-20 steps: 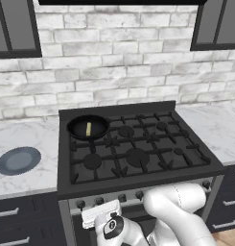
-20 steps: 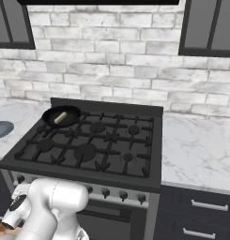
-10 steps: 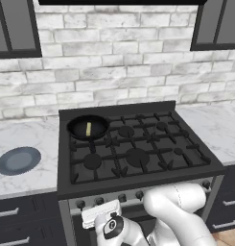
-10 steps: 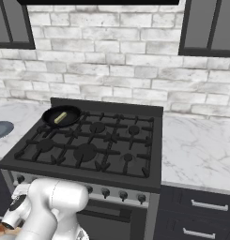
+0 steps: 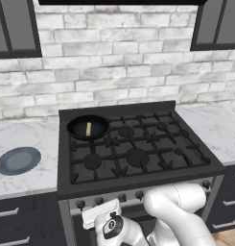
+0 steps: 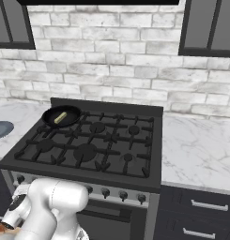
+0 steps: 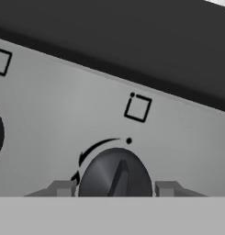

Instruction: Pick up the butter stick and place it in the pan. Then turn on the burner for the pan.

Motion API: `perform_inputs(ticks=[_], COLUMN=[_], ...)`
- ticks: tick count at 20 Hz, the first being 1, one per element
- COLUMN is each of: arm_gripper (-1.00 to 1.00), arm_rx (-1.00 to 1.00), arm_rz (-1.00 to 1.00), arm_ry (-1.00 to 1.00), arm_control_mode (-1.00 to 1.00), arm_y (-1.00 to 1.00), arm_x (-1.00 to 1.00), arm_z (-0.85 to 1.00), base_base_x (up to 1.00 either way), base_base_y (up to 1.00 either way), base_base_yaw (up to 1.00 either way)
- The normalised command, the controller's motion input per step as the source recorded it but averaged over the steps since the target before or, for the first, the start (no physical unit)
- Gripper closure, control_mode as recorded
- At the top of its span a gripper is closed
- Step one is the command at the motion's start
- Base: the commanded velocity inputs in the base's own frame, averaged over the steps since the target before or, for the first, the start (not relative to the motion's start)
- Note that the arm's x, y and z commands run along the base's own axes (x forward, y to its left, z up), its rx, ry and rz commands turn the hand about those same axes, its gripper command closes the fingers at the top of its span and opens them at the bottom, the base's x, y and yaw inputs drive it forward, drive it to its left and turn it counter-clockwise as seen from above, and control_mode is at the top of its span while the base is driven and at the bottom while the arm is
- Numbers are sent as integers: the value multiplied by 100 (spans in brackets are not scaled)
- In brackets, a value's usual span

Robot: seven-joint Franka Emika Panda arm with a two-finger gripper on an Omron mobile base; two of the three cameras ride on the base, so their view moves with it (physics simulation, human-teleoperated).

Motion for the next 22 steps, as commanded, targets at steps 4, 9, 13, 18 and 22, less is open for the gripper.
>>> perform_inputs(ticks=[4, 9, 13, 18, 22], arm_gripper=[100, 100, 100, 100, 100], arm_rx=[-18, -18, -17, -16, -17], arm_rz=[0, 0, 0, 1, 1], arm_ry=[0, 0, 0, 0, 0], arm_control_mode=[-100, -100, -100, -100, -100], arm_y=[0, 0, 0, 0, 0], arm_x=[0, 2, 1, 0, 0], arm_z=[0, 0, 0, -2, -4], base_base_x=[0, 0, 0, 0, 0], base_base_y=[0, 0, 0, 0, 0], base_base_yaw=[0, 0, 0, 0, 0])
